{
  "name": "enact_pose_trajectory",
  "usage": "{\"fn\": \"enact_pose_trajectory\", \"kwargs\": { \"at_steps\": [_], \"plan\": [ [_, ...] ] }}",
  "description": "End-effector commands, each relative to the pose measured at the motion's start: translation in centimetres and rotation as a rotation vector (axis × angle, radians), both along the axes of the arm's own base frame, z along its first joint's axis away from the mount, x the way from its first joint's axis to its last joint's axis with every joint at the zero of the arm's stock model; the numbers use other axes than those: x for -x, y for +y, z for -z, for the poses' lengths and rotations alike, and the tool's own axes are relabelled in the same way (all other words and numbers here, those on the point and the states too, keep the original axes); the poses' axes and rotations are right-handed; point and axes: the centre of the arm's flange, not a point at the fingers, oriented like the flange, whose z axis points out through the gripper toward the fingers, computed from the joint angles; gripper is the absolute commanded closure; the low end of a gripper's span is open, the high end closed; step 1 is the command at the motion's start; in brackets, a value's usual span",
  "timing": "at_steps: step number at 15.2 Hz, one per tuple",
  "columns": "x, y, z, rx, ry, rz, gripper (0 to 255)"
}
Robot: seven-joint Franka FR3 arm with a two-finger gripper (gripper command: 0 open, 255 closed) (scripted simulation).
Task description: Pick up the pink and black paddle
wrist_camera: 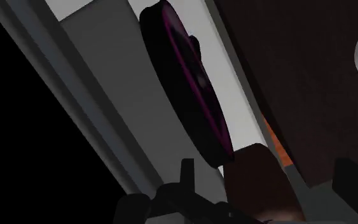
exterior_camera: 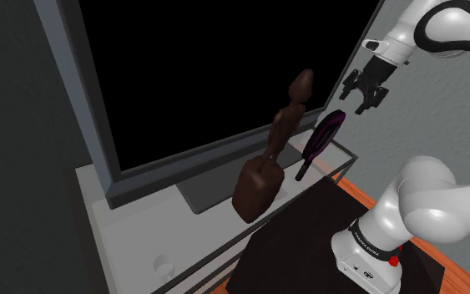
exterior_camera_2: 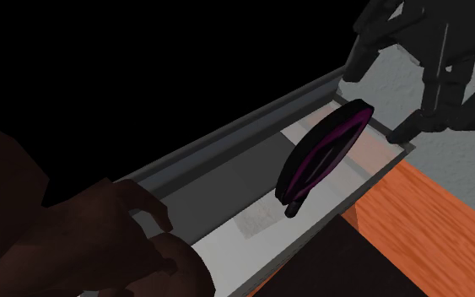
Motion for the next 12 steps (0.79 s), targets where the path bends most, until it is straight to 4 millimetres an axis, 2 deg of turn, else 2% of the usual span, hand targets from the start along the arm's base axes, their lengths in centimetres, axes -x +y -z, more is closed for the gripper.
{"fn": "enact_pose_trajectory", "kwargs": {
  "at_steps": [1,5,6,12],
  "plan": [
    [-0.8,-2.5,1.2,-0.003,0.0,-0.144,0],
    [-3.8,-6.9,3.7,-0.011,0.003,-0.408,0],
    [-4.2,-7.4,4.1,-0.012,0.003,-0.442,0],
    [-4.2,-7.4,7.2,-0.012,0.003,-0.442,0]
  ]
}}
